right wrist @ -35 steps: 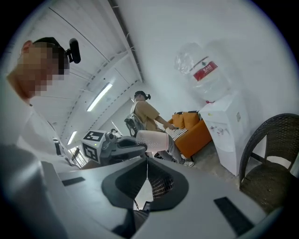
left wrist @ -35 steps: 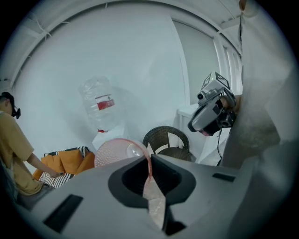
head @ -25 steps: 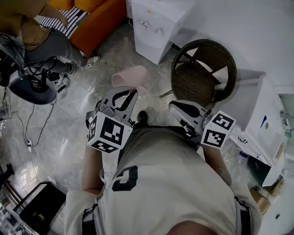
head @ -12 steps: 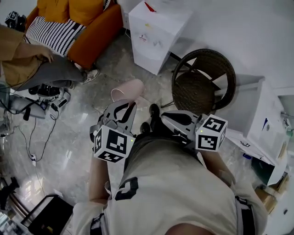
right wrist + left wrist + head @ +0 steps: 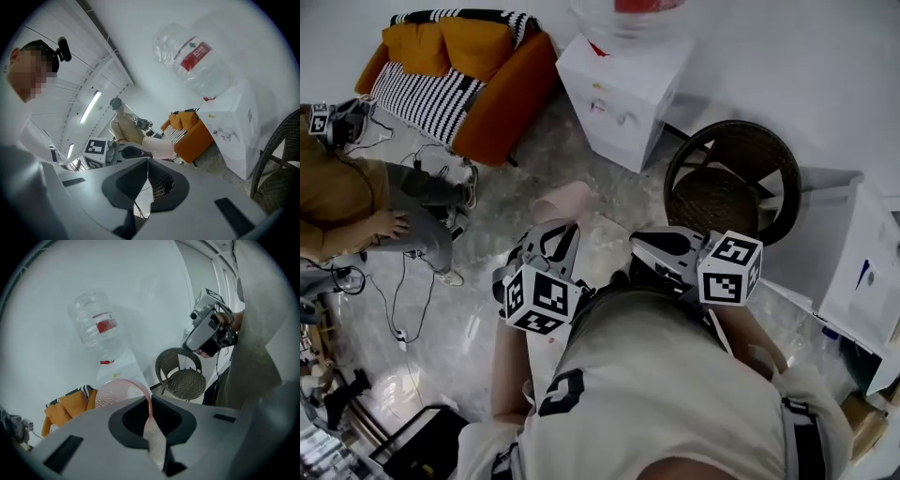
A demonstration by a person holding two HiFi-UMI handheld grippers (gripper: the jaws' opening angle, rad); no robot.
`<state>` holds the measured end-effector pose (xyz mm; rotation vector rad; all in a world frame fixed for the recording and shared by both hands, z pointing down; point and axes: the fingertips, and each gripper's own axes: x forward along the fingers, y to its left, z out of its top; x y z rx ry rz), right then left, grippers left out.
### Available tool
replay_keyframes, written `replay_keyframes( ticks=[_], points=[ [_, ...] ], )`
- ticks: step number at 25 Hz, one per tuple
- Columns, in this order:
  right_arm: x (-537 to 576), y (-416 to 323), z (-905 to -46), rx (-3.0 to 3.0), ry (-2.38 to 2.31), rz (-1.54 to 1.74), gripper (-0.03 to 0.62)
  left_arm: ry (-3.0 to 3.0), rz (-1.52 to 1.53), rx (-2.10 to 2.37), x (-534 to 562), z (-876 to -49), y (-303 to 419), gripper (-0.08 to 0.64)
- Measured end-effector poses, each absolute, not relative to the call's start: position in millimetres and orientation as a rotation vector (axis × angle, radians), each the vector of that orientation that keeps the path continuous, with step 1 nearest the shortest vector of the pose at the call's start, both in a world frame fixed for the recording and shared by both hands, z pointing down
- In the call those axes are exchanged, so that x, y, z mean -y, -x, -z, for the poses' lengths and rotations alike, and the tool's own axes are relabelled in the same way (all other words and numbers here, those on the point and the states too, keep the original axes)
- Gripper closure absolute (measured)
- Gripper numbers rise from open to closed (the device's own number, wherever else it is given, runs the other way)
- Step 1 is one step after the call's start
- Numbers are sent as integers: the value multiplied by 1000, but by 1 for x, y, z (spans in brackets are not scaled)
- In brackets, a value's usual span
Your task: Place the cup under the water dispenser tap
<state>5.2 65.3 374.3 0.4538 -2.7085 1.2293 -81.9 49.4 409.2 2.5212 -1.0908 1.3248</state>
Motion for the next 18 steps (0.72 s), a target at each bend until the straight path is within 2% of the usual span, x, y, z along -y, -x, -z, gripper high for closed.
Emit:
replay_keyframes(
  ticks=[10, 18],
  points=[
    [12, -60, -389, 2728, -522, -1255, 565, -2372, -1637, 1011, 4, -438, 94, 491],
    [28, -49, -392, 2706, -351, -1187, 565, -2345, -1831, 865, 43, -457, 88, 491]
  ],
)
